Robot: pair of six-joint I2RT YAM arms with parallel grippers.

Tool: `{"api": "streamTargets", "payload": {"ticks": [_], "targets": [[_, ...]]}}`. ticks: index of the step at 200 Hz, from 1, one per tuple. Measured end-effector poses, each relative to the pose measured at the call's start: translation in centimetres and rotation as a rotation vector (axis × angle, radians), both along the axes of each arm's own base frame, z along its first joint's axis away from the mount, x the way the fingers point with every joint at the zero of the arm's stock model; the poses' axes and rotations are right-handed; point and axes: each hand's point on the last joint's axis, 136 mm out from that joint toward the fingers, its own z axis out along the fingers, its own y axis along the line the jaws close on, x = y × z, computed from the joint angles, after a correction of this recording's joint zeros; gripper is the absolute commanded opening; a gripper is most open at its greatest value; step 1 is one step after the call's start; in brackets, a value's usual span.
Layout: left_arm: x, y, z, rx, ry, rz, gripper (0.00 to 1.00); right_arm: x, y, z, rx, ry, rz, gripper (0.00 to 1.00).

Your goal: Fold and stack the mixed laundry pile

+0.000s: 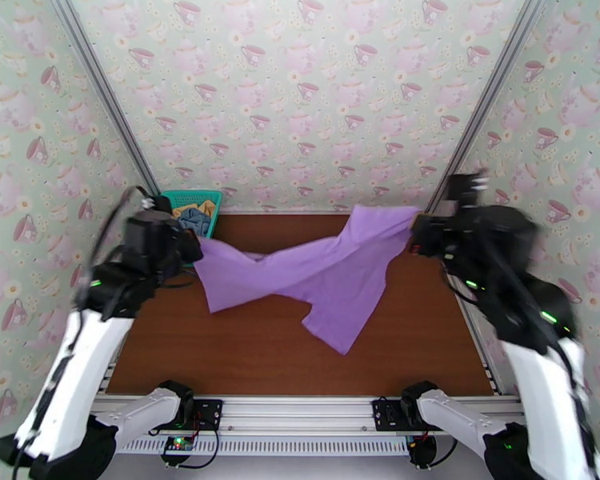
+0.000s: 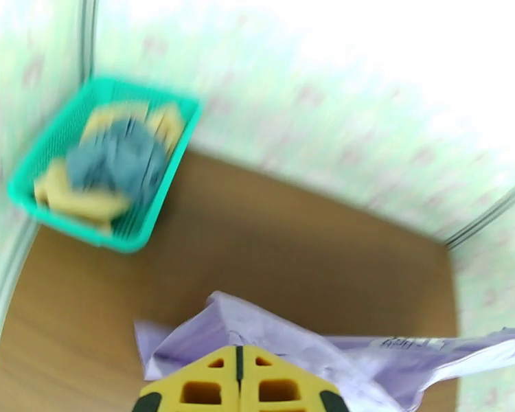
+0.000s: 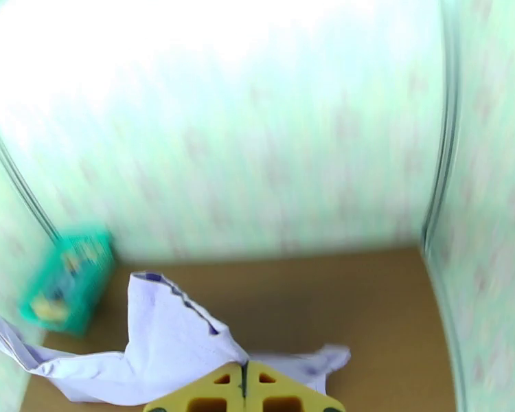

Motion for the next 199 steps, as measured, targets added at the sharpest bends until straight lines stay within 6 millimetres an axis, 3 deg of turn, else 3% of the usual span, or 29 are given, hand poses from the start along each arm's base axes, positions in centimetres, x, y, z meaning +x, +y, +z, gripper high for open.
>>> {"api": "streamTargets", "payload": {"ticks": [25,45,71,95,116,141,169,199], "targets": [[-4.1,0.6,4.8,-0.031,-0.104,-0.045,0.00,-6.6,-2.2,7.3,0.059,-0.223,0.007,0.00],[-7.1,1.1,6.7,-0.052,-0.154,-0.073,0.00,-11.5,-3.4,11.2,0.098,-0.358,0.033,0.00],[-11.0,2.1,9.4,-0.077,-0.232,-0.093,0.00,-15.9,-4.3,13.5,0.127,-0.461,0.066,0.00],[-12.9,2.6,11.0,-0.082,-0.281,-0.099,0.00,-16.4,-4.4,13.6,0.128,-0.470,0.072,0.00],[-12.7,2.6,10.8,-0.067,-0.269,-0.102,0.00,-13.7,-3.9,12.3,0.098,-0.399,0.050,0.00],[-10.0,1.7,9.0,-0.031,-0.198,-0.106,0.00,-7.7,-2.8,9.7,0.034,-0.277,-0.006,0.00],[-3.3,0.0,4.1,0.048,-0.047,-0.096,0.00,2.3,-0.5,4.3,-0.077,-0.089,-0.073,0.00],[5.7,-1.8,-4.0,0.131,0.144,-0.068,0.00,14.5,2.4,-5.5,-0.215,0.145,-0.120,0.00]]}}
